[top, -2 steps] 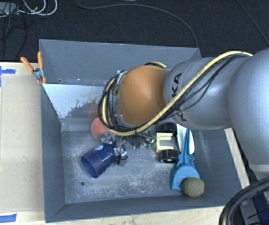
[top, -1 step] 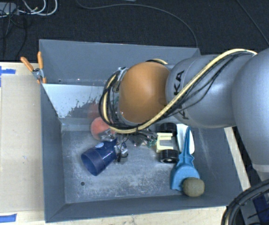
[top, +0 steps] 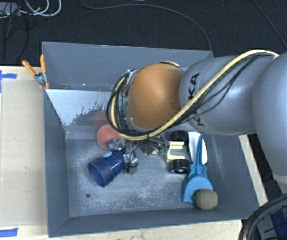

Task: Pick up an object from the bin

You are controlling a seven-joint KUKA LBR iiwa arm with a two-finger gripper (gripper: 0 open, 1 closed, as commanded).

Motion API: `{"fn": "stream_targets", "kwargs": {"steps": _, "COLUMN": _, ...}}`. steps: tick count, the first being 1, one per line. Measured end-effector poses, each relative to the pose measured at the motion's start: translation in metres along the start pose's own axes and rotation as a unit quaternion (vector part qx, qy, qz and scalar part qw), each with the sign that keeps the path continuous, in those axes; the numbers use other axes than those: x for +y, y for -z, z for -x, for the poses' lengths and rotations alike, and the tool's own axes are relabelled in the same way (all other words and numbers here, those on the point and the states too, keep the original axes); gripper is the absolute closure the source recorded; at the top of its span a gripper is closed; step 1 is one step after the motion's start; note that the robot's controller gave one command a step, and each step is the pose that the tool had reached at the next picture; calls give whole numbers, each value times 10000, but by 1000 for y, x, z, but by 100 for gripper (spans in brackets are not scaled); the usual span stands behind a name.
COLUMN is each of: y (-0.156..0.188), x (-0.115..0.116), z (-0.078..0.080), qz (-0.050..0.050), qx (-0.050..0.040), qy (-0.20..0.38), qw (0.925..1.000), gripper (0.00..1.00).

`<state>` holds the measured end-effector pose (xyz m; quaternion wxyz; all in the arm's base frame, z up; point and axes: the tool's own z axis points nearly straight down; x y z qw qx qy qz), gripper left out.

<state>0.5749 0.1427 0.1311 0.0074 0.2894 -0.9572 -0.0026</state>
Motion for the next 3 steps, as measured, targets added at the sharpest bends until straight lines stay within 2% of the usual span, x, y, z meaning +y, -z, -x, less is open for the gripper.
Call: {"fn": "stream_targets", "kwargs": {"steps": 3, "y": 60, "x": 1, "z": 0, "qz": -4, "qx": -13, "qy": -15, "qw": 10000, "gripper": 100}}
